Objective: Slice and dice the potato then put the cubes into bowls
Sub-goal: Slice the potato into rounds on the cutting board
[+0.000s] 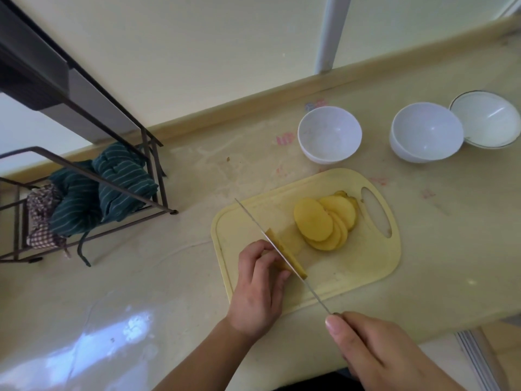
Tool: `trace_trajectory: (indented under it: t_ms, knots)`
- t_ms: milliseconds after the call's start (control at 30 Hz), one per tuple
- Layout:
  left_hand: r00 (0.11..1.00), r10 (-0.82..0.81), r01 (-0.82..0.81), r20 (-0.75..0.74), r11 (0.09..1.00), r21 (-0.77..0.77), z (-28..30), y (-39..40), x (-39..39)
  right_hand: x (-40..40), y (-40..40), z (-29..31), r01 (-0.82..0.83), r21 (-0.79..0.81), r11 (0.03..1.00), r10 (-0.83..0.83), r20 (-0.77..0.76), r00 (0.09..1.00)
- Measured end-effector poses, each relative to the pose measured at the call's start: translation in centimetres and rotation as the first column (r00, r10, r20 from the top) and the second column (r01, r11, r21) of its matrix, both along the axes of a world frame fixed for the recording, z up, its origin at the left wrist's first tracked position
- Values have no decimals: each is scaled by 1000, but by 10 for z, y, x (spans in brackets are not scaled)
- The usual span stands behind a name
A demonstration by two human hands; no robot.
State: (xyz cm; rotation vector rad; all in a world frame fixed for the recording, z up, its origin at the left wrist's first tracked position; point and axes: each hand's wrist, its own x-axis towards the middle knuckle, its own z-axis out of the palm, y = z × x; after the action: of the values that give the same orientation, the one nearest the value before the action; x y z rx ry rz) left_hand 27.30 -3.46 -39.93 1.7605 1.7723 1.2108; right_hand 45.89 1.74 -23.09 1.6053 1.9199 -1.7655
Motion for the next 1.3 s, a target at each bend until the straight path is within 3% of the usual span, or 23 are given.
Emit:
trace_trajectory:
  t_ms: [133, 200, 300, 367, 600, 800, 900, 1033, 1133, 1200, 1267, 1300]
  knots:
    - [1000, 12, -12, -20, 1000, -5, 3, 0, 0, 8, 3, -6, 75, -68, 995, -79, -57, 995]
    - [999, 21, -21, -37, 1000, -13, 5, -1, 0, 16, 12, -10, 149, -237, 960, -175, -94, 980]
    - [998, 37, -39, -42, 998, -47, 9, -3, 0, 28, 34, -23, 227, -584, 779, -345, -97, 933]
    - [998, 42, -45, -40, 996, -72, 11, -6, 0, 34, 49, -35, 251, -701, 668, -421, -77, 904]
    - [997, 24, -30, -75, 996, -80, 13, -5, 2, 49, 83, -74, 206, -831, 516, -521, -113, 846]
    - [997, 42, -47, -66, 996, -78, 10, -3, 5, 72, 92, -89, -6, -956, 292, -622, -195, 759]
    - [997, 43, -48, -66, 996, -80, 10, -3, 5, 76, 90, -85, -5, -961, 276, -624, -183, 760]
    - [996, 40, -46, -81, 996, -80, 11, -2, 5, 85, 92, -72, 33, -933, 358, -599, -202, 775]
    - [997, 31, -37, -78, 995, -88, 12, -2, 4, 89, 94, -67, -119, -950, 288, -703, -294, 647]
    - [997, 30, -37, -77, 995, -90, 13, -4, 4, 93, 97, -54, -105, -953, 285, -758, -291, 584]
    - [997, 32, -38, -73, 996, -80, 12, -4, 5, 83, 93, -37, -59, -934, 351, -715, -309, 627]
    - [997, 34, -39, -71, 996, -75, 11, -4, 6, 78, 87, -28, 66, -888, 456, -655, -284, 700]
